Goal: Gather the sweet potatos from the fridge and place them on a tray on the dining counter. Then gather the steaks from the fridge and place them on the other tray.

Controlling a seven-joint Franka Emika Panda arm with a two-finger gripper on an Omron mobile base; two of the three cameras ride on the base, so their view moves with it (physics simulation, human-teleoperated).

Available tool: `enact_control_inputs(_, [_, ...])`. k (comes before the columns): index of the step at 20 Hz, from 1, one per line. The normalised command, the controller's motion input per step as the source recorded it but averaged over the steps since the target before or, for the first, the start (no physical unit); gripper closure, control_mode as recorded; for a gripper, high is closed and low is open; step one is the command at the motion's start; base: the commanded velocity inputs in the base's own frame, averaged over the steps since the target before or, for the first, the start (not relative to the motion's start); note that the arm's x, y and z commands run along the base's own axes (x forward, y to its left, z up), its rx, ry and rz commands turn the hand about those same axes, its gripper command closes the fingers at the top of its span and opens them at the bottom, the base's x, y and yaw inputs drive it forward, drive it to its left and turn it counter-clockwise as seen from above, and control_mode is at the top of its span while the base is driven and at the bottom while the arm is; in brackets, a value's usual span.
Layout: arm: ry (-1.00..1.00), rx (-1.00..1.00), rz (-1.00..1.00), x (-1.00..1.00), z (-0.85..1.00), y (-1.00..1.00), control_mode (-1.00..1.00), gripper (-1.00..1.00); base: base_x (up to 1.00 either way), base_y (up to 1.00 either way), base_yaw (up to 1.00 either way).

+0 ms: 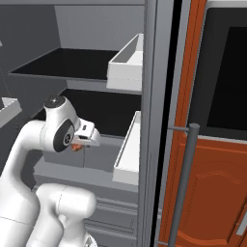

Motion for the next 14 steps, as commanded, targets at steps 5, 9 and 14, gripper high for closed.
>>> enact_control_inputs(5, [0.23, -0.01, 0.12, -0.63, 0.32, 0.02, -1.0, 1.0, 0.0, 0.0, 0.0])
enact_control_inputs(9, [0.12, 0.0, 0.1, -0.65, 0.28, -0.05, -1.0, 1.0, 0.0, 0.0, 0.0])
enact_control_inputs(14, [0.12, 0.0, -0.03, -1.0, 0.48, -0.1, -1.0, 1.0, 0.0, 0.0, 0.0])
